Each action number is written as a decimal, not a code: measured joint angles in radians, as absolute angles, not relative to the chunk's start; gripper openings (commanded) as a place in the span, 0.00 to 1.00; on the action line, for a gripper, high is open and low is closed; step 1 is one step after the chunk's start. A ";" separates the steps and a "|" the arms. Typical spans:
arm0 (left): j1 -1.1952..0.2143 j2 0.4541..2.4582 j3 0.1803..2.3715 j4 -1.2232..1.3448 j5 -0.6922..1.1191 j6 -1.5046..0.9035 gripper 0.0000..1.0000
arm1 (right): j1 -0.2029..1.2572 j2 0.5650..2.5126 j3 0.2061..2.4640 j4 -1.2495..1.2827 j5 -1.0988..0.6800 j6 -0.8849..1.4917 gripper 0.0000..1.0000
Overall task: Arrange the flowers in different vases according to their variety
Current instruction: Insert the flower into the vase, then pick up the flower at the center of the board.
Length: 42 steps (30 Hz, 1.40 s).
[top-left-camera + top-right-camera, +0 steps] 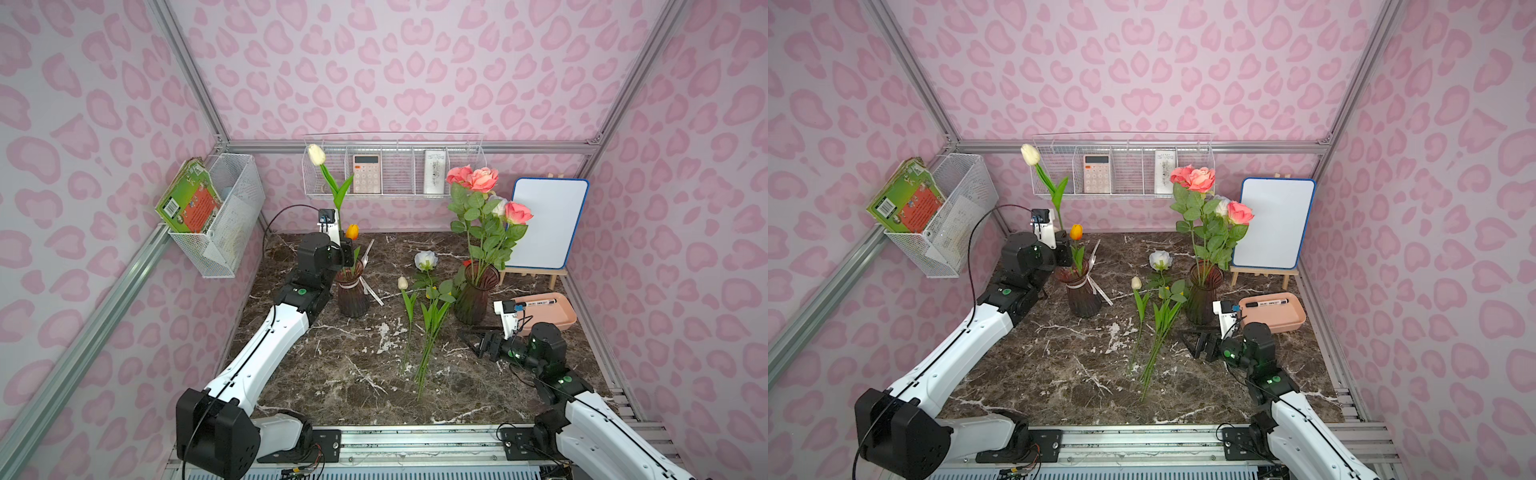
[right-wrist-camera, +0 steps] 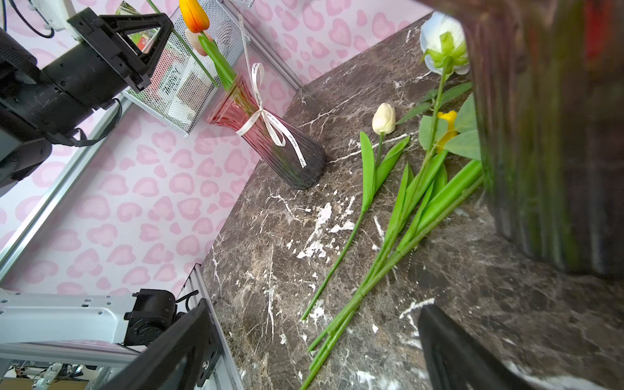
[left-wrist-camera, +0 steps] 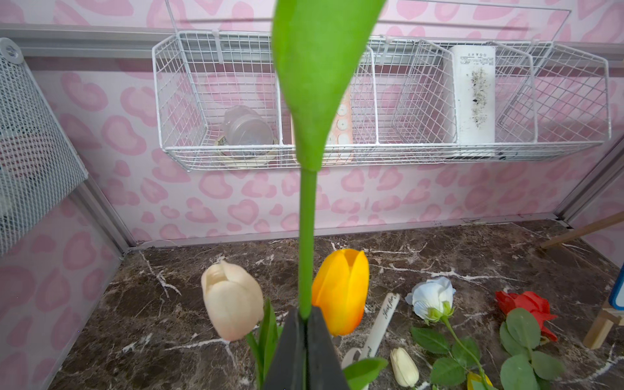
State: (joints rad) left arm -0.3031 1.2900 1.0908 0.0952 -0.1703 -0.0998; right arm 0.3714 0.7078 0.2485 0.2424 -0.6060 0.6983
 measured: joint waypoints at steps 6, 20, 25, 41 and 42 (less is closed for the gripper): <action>-0.300 1.297 1.010 0.133 -0.128 -0.111 0.38 | 0.371 0.719 0.249 0.243 -0.606 0.699 0.98; -0.440 1.081 1.071 -0.203 -0.151 -0.257 0.88 | 0.397 0.775 0.249 0.244 -0.586 0.713 0.98; -0.534 1.019 1.058 -0.298 -0.170 -0.287 0.91 | 0.485 0.831 0.290 0.242 -0.538 0.711 0.95; -0.647 0.811 0.733 -0.336 -0.192 -0.368 0.99 | 0.752 1.199 0.626 0.059 -0.205 0.653 0.63; -0.648 0.803 0.704 -0.317 -0.198 -0.368 0.99 | 0.763 1.237 0.664 0.031 -0.175 0.652 0.59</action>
State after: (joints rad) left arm -0.6483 0.8028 0.7044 -0.3172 -0.1982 -0.3683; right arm 0.7628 1.2373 0.6636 0.0315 -0.1749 0.6518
